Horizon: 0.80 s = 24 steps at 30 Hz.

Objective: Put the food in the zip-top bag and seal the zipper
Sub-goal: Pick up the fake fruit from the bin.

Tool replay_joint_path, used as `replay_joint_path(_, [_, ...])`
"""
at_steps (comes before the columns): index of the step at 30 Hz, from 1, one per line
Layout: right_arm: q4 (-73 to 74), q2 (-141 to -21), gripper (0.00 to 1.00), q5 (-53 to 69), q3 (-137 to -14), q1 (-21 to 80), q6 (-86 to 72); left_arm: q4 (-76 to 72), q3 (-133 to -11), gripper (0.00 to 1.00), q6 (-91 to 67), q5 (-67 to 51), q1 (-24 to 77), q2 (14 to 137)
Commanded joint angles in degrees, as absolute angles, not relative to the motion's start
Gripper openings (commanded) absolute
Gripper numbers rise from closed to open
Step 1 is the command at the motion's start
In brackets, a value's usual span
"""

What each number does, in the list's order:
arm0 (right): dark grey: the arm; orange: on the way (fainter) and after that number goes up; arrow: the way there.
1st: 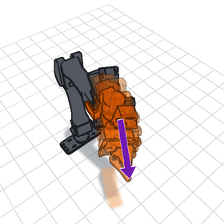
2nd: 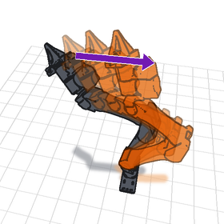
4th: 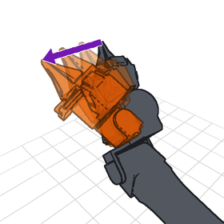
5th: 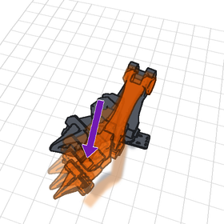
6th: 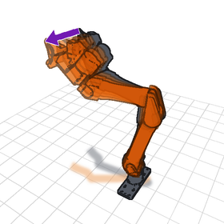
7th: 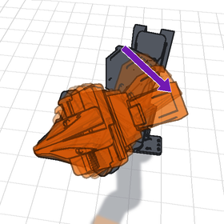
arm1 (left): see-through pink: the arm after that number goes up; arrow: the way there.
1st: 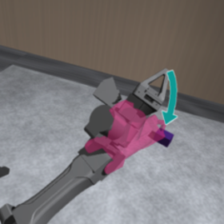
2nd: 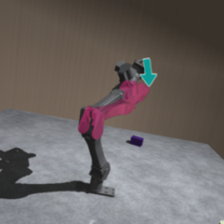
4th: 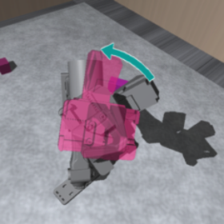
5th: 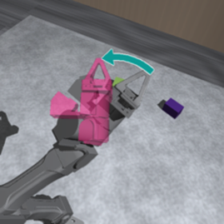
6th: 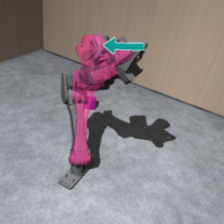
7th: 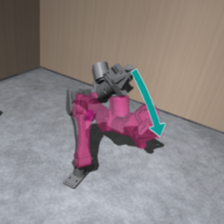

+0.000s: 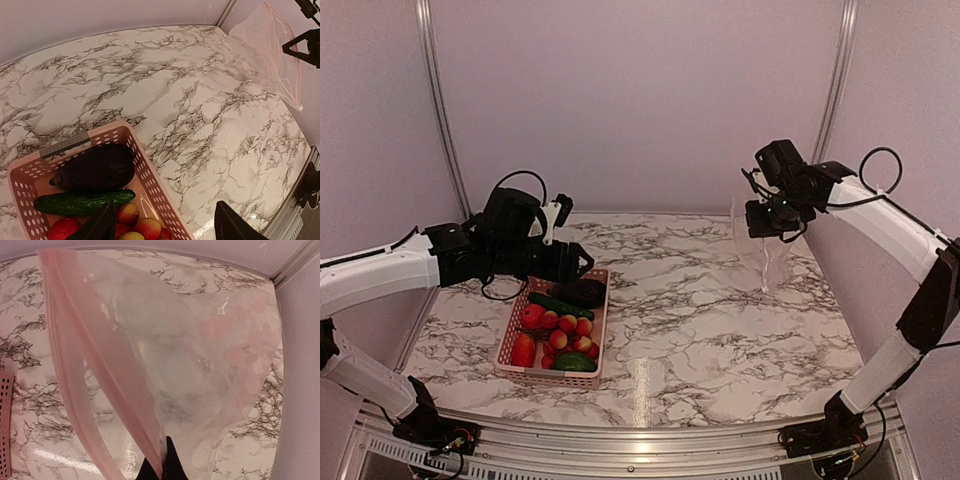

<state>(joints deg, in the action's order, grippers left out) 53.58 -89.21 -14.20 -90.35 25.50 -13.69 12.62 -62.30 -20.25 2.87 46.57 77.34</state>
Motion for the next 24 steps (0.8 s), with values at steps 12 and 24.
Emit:
replay_joint_path(12, [44.11,-92.13,0.00,2.57,-83.49,31.39,-13.38,35.18,-62.48,0.72,-28.67,5.35,46.31,76.11])
replay_joint_path(24, [43.33,-92.00,0.00,5.11,-82.81,32.34,-13.22,26.62,-64.42,0.71,-45.15,1.76,41.69,84.25])
